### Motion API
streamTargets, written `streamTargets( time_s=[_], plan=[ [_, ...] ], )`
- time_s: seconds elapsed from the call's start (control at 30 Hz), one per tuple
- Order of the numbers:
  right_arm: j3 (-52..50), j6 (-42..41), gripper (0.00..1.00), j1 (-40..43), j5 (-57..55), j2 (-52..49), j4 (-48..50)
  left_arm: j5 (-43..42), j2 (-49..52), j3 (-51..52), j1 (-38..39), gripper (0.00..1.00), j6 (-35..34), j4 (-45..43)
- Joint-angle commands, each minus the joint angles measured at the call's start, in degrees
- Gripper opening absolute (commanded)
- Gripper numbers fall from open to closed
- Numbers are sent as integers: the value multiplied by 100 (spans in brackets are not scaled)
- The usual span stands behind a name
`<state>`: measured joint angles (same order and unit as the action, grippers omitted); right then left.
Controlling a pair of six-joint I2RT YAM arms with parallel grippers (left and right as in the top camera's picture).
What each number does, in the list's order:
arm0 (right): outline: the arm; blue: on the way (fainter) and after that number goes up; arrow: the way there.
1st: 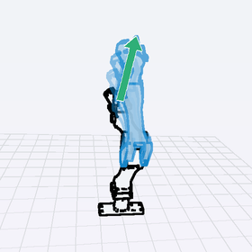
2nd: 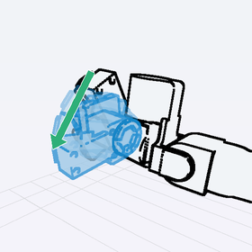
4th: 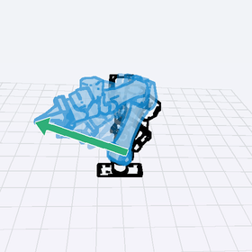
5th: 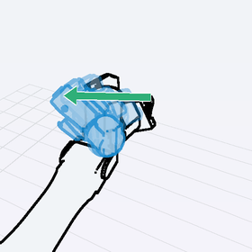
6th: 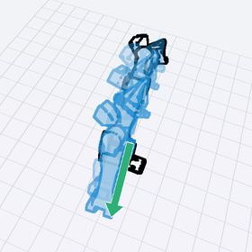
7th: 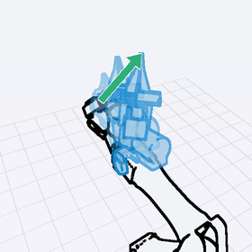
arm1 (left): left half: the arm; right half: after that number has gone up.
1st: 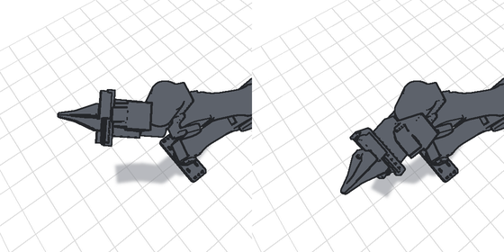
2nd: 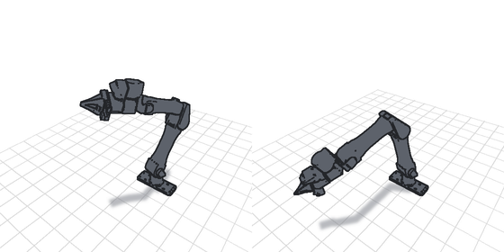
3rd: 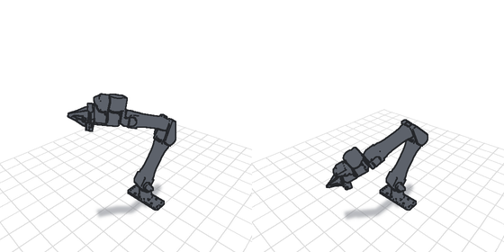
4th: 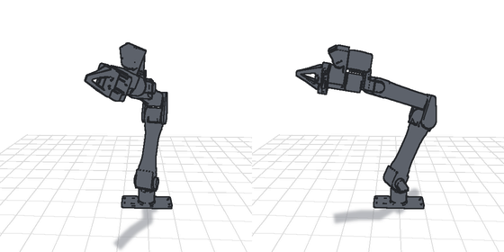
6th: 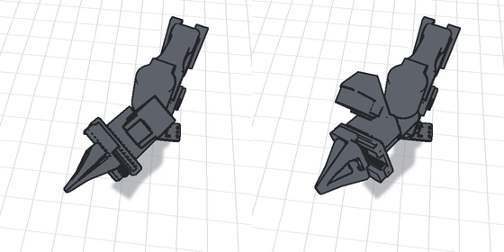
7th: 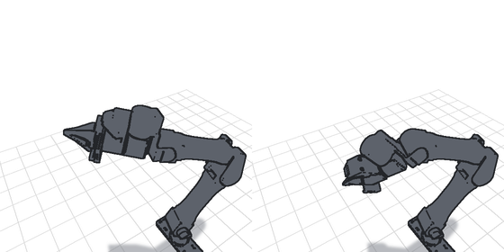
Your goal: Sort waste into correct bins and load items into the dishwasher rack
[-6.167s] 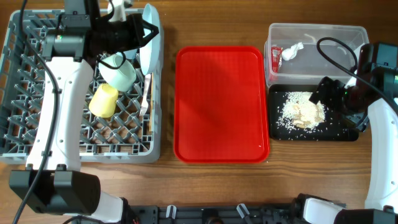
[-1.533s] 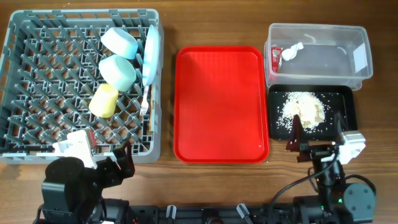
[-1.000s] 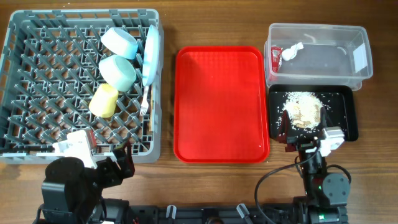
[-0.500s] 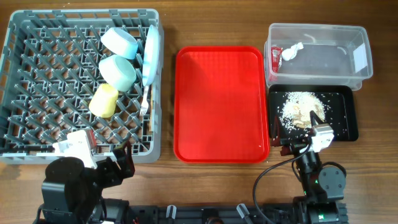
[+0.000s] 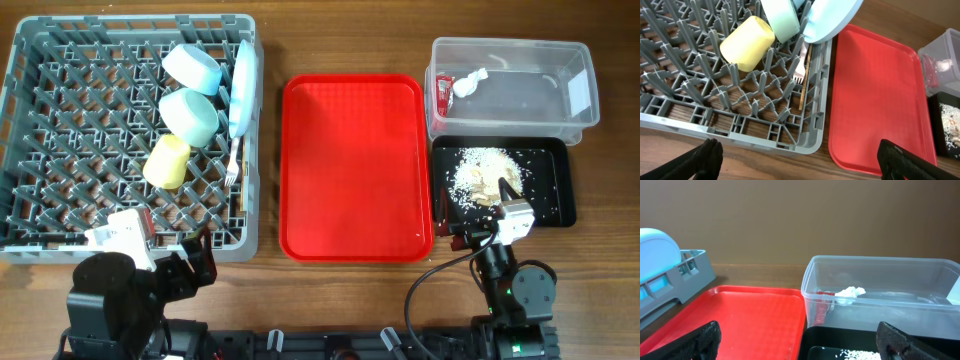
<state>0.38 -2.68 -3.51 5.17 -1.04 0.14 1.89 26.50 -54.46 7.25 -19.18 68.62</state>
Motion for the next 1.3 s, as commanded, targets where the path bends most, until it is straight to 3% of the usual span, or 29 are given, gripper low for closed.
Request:
streamTargets(
  time_s=[0.0, 1.1, 1.27],
  plan=[
    [-9, 81, 100, -17, 127, 83, 22, 76, -22, 24, 20, 100, 74, -15],
    [-9, 81, 100, -17, 127, 83, 22, 234, -105, 24, -96, 100, 195, 31],
    [-9, 79, 100, -17, 127, 83, 20, 205, -586, 682, -643, 100, 400, -686]
  ],
)
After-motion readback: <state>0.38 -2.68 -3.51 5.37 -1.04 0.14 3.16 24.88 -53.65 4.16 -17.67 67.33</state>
